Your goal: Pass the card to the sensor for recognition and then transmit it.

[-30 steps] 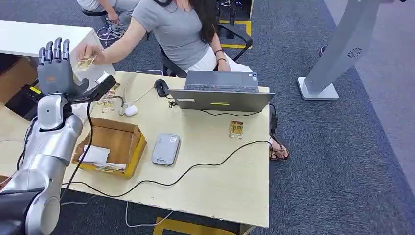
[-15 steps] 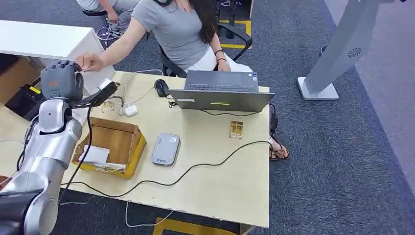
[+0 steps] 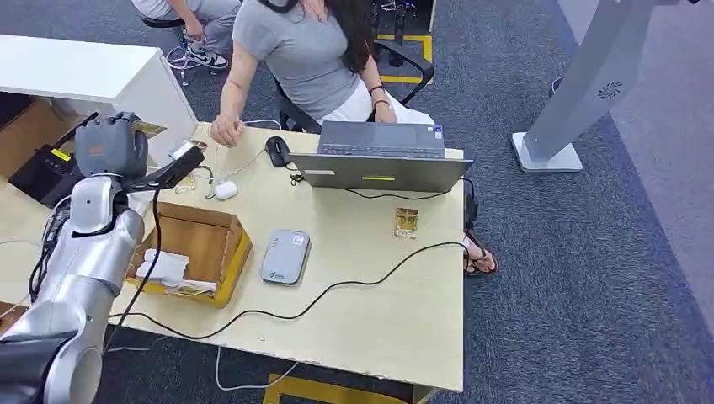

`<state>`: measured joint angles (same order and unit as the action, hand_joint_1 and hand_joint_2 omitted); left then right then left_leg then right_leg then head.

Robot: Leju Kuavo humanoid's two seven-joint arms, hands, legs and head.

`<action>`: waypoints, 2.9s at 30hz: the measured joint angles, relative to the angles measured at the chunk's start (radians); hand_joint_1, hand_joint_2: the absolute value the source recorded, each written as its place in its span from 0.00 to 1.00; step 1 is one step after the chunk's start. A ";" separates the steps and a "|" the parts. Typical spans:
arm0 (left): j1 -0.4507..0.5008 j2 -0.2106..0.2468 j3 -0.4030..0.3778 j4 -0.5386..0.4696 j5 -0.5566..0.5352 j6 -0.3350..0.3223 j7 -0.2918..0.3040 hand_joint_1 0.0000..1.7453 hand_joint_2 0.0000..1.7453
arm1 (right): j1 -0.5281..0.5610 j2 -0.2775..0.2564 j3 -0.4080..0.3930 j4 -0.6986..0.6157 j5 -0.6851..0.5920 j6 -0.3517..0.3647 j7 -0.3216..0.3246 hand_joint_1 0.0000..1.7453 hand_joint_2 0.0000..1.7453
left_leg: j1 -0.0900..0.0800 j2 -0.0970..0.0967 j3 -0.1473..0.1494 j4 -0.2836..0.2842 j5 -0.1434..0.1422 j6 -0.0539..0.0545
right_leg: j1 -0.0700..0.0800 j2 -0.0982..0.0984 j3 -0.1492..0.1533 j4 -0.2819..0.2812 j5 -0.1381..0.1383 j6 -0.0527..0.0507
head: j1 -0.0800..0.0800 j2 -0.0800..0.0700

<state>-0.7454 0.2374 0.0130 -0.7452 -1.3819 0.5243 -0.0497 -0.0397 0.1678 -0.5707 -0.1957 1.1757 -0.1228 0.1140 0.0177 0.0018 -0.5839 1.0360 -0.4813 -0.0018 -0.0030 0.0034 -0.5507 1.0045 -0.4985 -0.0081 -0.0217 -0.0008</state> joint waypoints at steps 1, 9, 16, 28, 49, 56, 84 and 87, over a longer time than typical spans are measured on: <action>0.008 -0.007 -0.001 -0.011 0.004 -0.002 -0.007 1.00 1.00 | 0.000 0.000 0.000 0.000 0.000 0.000 0.001 0.00 1.00 | 0.000 0.000 0.000 0.000 0.000 0.000 | 0.000 0.000 0.000 0.000 0.000 0.000 | 0.000 0.000; 0.119 -0.115 -0.163 -0.271 -0.012 -0.121 0.006 1.00 1.00 | -0.002 0.004 0.000 0.000 0.004 -0.006 0.000 0.00 1.00 | -0.001 -0.001 -0.002 0.001 0.000 0.001 | -0.001 -0.001 0.000 -0.001 0.001 0.002 | 0.000 0.000; 0.151 -0.163 -0.267 -0.385 -0.012 -0.167 0.008 1.00 1.00 | 0.000 0.005 0.000 0.000 0.008 -0.007 0.001 0.00 1.00 | -0.001 0.000 -0.001 0.001 0.000 0.001 | -0.001 0.000 -0.001 -0.001 0.002 0.003 | 0.000 0.000; 0.167 -0.210 -0.367 -0.336 -0.054 -0.336 0.086 1.00 1.00 | 0.000 0.007 -0.002 0.000 0.019 -0.009 0.004 0.00 1.00 | 0.000 0.000 -0.001 0.001 0.000 0.001 | 0.000 0.000 -0.001 -0.001 0.002 0.003 | 0.000 0.000; 0.165 -0.229 -0.403 -0.133 -0.065 -0.400 0.116 1.00 1.00 | 0.000 0.010 -0.006 0.000 0.029 -0.006 0.017 0.00 1.00 | -0.001 0.000 -0.001 0.001 0.000 0.001 | 0.000 0.000 -0.001 -0.001 0.002 0.003 | 0.000 0.000; 0.167 -0.237 -0.414 -0.053 -0.057 -0.435 0.120 1.00 1.00 | 0.000 0.013 -0.006 0.000 0.036 -0.006 0.017 0.00 1.00 | 0.000 0.000 -0.001 0.001 0.000 0.001 | 0.000 0.000 -0.001 -0.001 0.002 0.003 | 0.000 0.000; -0.096 -0.112 -0.334 -0.028 -0.180 -0.174 0.293 1.00 1.00 | 0.000 0.015 -0.019 0.000 0.071 0.000 0.015 0.00 1.00 | 0.001 0.000 -0.001 0.000 0.003 0.000 | 0.001 0.000 -0.001 0.000 0.004 0.001 | 0.000 0.000; -0.118 -0.101 -0.316 -0.023 -0.181 -0.168 0.293 1.00 1.00 | 0.000 0.015 -0.019 -0.001 0.072 0.001 0.016 0.00 1.00 | 0.001 -0.001 -0.001 0.000 0.003 0.000 | 0.001 0.000 -0.001 0.000 0.004 0.001 | 0.000 0.000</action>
<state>-0.8631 0.1366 -0.3033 -0.7679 -1.5629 0.3559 0.2438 -0.0402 0.1831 -0.5898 -0.1965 1.2474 -0.1221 0.1305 0.0185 0.0013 -0.5853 1.0364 -0.4787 -0.0020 -0.0023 0.0035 -0.5514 1.0050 -0.4948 -0.0072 -0.0214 -0.0008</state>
